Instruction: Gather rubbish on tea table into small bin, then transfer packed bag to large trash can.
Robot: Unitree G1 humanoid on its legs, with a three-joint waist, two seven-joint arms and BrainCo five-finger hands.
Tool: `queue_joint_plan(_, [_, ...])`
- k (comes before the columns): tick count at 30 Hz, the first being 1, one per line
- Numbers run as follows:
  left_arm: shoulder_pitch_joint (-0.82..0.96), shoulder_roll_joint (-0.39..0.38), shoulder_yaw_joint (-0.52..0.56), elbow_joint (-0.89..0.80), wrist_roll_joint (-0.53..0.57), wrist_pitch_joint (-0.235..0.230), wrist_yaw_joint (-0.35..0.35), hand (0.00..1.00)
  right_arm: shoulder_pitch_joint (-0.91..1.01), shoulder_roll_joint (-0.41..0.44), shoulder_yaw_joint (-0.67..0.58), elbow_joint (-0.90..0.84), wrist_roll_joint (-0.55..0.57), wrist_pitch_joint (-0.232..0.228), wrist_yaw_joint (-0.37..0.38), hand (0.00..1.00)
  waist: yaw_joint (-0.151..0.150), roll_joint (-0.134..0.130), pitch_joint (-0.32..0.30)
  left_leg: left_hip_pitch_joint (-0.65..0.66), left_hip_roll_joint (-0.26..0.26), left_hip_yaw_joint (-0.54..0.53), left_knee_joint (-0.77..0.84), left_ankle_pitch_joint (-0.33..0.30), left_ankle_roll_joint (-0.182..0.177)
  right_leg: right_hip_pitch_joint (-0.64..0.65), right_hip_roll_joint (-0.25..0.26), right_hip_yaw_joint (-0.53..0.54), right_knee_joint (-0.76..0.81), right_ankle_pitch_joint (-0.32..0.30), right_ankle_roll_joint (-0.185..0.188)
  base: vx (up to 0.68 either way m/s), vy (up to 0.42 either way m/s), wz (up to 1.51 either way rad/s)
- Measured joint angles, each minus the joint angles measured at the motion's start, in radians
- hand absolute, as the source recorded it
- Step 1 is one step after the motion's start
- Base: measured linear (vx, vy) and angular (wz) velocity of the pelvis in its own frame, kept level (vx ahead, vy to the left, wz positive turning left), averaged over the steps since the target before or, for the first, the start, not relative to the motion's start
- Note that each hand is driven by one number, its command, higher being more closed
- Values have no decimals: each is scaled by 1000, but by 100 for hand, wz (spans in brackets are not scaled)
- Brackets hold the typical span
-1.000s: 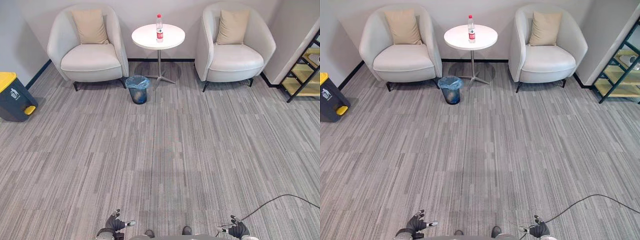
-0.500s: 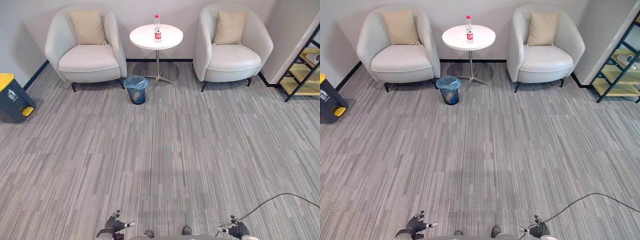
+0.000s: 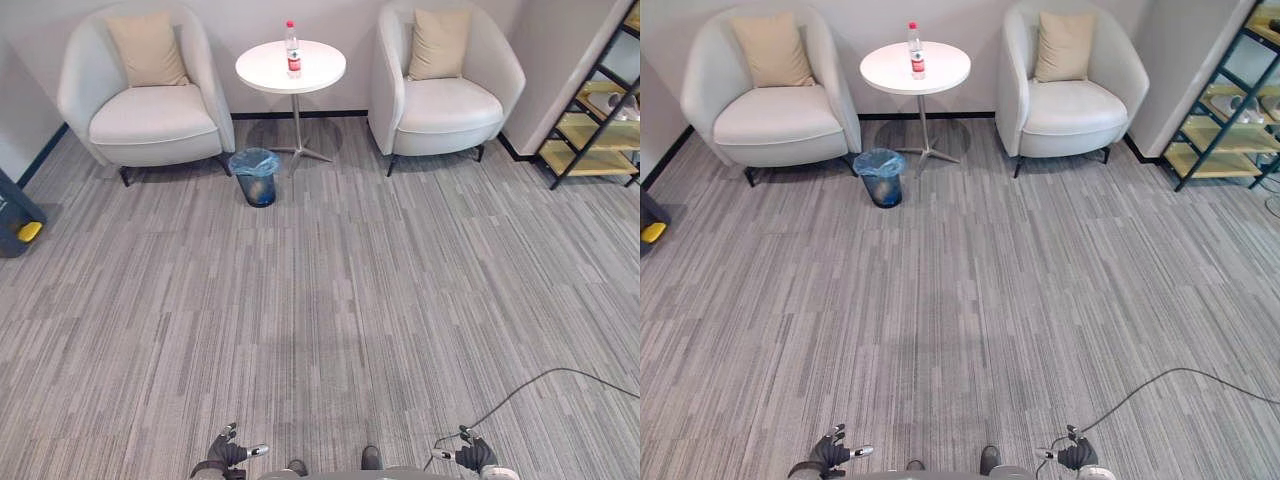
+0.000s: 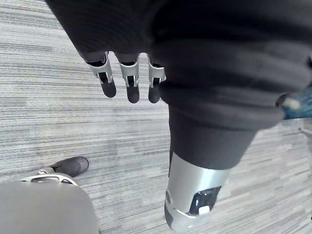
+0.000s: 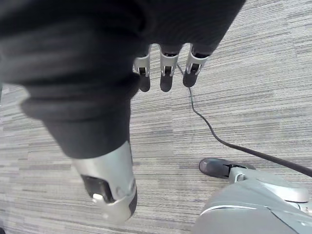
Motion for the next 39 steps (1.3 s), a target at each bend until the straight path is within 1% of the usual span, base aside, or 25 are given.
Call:
queue_joint_plan(5, [-16,-1,0,0,-1,0,-1,0,-31,-10,-18,-5,0,2,0,0,1,23,15,-76,20,41,108,-72,9,-89,6,53,92,-50,7,53,5,-32])
queue_joint_plan(8, [-29,0,-1,-13,-9,0,-1,0,-41,-17,-19,-10,0,5,1,0,1,29,27,-82,18,70,140,-114,18,-166,1,81,245,-137,21,117,65,-26])
queue_joint_plan(10, [-33,1,-4,-21,-20,-1,-1,0,-48,-16,-19,-11,1,5,1,0,0,23,36,-72,2,81,176,-151,26,-222,-21,85,409,-219,49,179,103,-11])
queue_joint_plan(12, [-46,3,-12,-22,-20,-1,-2,0,-49,-12,-18,-10,1,5,1,0,1,17,64,-31,-23,78,194,-166,35,-288,-54,78,644,-260,77,202,135,11])
queue_joint_plan(14, [-46,8,-13,-22,-20,0,-2,0,-44,-5,-18,-10,1,5,2,0,-4,16,75,14,-38,55,194,-192,61,-352,-88,39,859,-244,74,169,84,29])
queue_joint_plan(15, [-48,11,-14,-22,-21,0,-2,0,-44,-3,-19,-11,4,5,1,0,-7,22,80,30,-37,42,192,-209,64,-376,-98,17,914,-263,73,239,44,39])
queue_joint_plan(16, [-54,24,-22,-24,-21,0,-1,0,-42,-3,-18,-10,15,5,1,0,-12,17,90,59,-45,30,183,-224,68,-406,-117,-13,970,-308,60,300,18,35])
queue_joint_plan(17, [-55,33,-22,-24,-21,1,-1,0,-47,-8,-14,-11,23,5,2,0,-13,13,93,81,-46,21,157,-225,68,-445,-122,-40,966,-337,50,253,7,28])
queue_joint_plan(18, [-58,36,-22,-24,-21,1,-1,0,-58,-11,-11,-11,23,5,2,0,-15,13,94,88,-39,17,146,-225,68,-467,-118,-61,949,-341,42,279,-67,26])
queue_joint_plan(19, [-64,37,-22,-24,-21,1,-1,0,-66,-16,-8,-11,23,4,1,0,-24,24,102,102,-19,6,129,-225,66,-504,-104,-105,889,-341,35,313,-112,31])
queue_joint_plan(21, [-70,38,-34,-25,-21,2,-1,0,-74,-30,0,-11,24,3,1,0,-35,29,109,124,6,-14,124,-224,56,-525,-63,-133,736,-297,16,410,-154,38])
queue_joint_plan(22, [-69,40,-42,-29,-21,1,-4,0,-54,-30,1,-16,24,3,1,0,-40,8,103,141,0,-37,125,-228,5,-506,-59,-137,599,-144,-38,470,-169,32])
queue_joint_plan(23, [-75,13,-39,-23,-21,0,-2,0,-53,-49,0,-14,26,4,1,0,-34,46,109,161,36,-52,129,-245,-22,-499,-43,-169,643,-155,-77,562,-228,26])
queue_joint_plan(25, [-88,7,-38,-23,-21,-1,-4,0,-60,-39,-4,-22,31,3,2,0,-34,50,105,134,55,-66,200,-215,-73,-492,-39,-177,650,-212,-90,450,-208,12])
queue_joint_plan(26, [-92,-5,-28,-23,-21,-1,-4,0,-60,-32,-8,-25,31,2,2,0,-35,58,108,80,78,-86,334,-189,-114,-446,-26,-189,619,-227,-99,467,-223,15])
queue_joint_plan(28, [-83,-27,5,-26,-20,0,-4,0,-48,-20,-10,-34,37,3,1,0,-34,59,109,-11,117,-114,597,-93,-99,-345,-7,-197,540,-232,-105,456,-203,14])
queue_joint_plan(29, [-67,-43,12,-48,-20,-1,-4,0,-25,-10,-9,-65,45,2,0,0,-28,56,111,-86,162,-128,817,-92,-87,-246,5,-198,480,-232,-106,407,-141,13])
queue_joint_plan(30, [-58,-59,31,-68,-21,-1,-4,0,-12,0,-8,-92,64,-1,-1,0,-23,50,112,-147,205,-107,978,-97,-78,-167,12,-200,437,-234,-108,376,-122,9])
queue_joint_plan(31, [-55,-66,41,-78,-21,0,-4,0,-11,4,-8,-102,68,-1,-2,0,-19,47,114,-180,224,-92,1032,-102,-70,-133,13,-197,419,-236,-110,330,-84,-7])
queue_joint_plan(32, [-54,-73,42,-93,-21,0,-4,0,-12,11,-8,-120,74,-2,-3,0,-5,33,116,-253,255,-60,1092,-112,-53,-77,14,-188,374,-244,-110,282,-49,-21])
queue_joint_plan(34, [-54,-79,43,-119,-21,1,-4,0,-14,17,-8,-135,75,-1,-4,0,14,37,112,-360,273,-37,1083,-126,-41,-24,13,-173,328,-256,-105,304,17,-24])
queue_joint_plan(35, [-61,-81,48,-126,-22,-1,-2,0,-12,25,-10,-134,77,0,-4,0,32,37,112,-402,270,-14,1014,-135,-27,12,6,-163,303,-256,-105,286,89,-13])
queue_joint_plan(37, [-67,-79,47,-129,-23,-3,-1,0,-14,37,-11,-134,83,1,-4,0,34,27,113,-438,226,19,835,-139,-21,62,-24,-163,269,-263,-82,331,160,-8])
queue_joint_plan(38, [-69,-81,45,-130,-26,-3,-1,0,-21,40,-13,-131,85,0,-6,0,34,21,111,-444,177,32,665,-132,-20,85,-51,-160,259,-278,-52,331,197,-6])
queue_joint_plan(39, [-69,-81,43,-128,-29,-3,-1,0,-24,39,-13,-125,89,-1,-7,0,34,21,111,-444,151,26,575,-123,-28,96,-63,-158,252,-288,-36,338,243,-12])
